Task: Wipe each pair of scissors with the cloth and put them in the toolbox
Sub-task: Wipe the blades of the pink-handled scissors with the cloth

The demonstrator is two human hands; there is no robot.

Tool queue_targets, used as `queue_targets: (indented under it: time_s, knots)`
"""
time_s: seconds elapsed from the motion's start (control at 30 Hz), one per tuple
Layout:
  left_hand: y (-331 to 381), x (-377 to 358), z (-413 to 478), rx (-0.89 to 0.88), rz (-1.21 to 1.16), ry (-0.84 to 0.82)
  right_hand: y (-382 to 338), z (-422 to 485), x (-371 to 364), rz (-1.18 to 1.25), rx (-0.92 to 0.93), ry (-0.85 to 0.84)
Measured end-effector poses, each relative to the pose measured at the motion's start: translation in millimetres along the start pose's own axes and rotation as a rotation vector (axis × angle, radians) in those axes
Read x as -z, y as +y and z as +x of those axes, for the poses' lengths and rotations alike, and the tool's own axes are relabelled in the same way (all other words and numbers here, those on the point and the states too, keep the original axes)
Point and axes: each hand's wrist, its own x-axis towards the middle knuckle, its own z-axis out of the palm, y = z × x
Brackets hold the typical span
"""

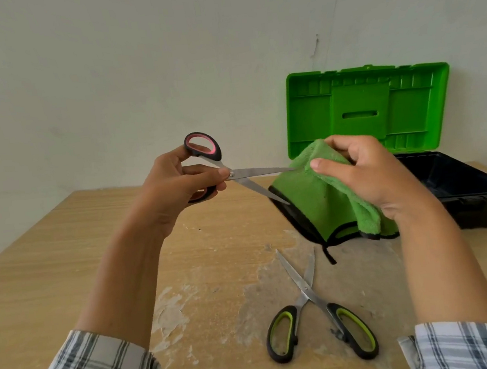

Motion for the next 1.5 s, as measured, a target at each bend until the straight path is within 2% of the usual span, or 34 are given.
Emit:
queue_targets:
  time_s: [0.17,0.3,0.53,0.63,0.93,1.5]
  knots:
    - [3,6,-2,0.001,0.053,-0.033,8,-5,27,0.098,-0.055,0.034]
    - [0,-4,-1,0.009,0.132,-0.07,0,-4,13,0.076,-0.047,-0.062]
    - [-7,-14,1,-0.033,0.204,-0.074,-20,0,-31,-0.193,0.049,-0.266]
    - [-8,-16,2,-0.063,0.247,-0.065,-19,2,-41,-0.287,0.085,-0.296]
    - [-12,-21,4,-0.092,0.28,-0.05,-13,6,-55,-0.44,0.207,-0.207]
    - [-8,-15,3,-0.048,0.156,-0.033,-5,5,-35,-0.443,0.218,-0.2]
